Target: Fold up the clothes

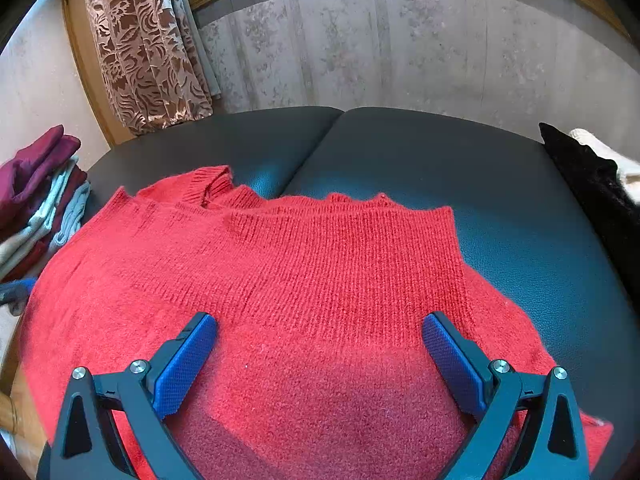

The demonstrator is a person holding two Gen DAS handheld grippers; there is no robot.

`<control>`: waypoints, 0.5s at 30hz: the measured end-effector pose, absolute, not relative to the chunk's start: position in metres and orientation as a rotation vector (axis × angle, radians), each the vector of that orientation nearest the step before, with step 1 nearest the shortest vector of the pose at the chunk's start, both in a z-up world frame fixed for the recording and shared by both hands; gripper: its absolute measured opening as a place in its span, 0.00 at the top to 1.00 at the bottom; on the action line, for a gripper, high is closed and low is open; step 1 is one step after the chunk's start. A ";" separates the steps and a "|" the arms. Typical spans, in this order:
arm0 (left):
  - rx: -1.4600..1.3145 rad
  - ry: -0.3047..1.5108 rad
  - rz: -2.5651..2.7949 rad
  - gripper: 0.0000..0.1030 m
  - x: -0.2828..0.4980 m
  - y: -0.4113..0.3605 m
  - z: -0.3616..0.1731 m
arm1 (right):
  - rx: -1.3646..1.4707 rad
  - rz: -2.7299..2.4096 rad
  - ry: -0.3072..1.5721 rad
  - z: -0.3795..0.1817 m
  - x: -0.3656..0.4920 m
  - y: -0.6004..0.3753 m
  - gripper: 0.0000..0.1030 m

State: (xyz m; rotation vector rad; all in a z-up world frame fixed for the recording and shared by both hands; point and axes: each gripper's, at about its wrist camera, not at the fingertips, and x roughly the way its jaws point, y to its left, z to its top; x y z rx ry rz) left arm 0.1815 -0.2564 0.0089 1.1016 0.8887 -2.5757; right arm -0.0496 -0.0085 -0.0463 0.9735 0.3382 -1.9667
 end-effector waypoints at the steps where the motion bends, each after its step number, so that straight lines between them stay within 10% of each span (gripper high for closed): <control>1: 1.108 0.872 -2.557 0.66 0.175 -0.262 0.008 | 0.973 -1.967 0.337 -0.046 -0.050 -0.009 0.00; 3: 1.142 0.772 -2.502 0.92 0.161 -0.261 0.003 | 0.973 -1.966 0.333 -0.046 -0.050 -0.009 0.00; 15: 1.071 0.601 -2.350 0.90 0.165 -0.245 -0.008 | 0.956 -1.951 0.278 -0.048 -0.053 -0.005 0.00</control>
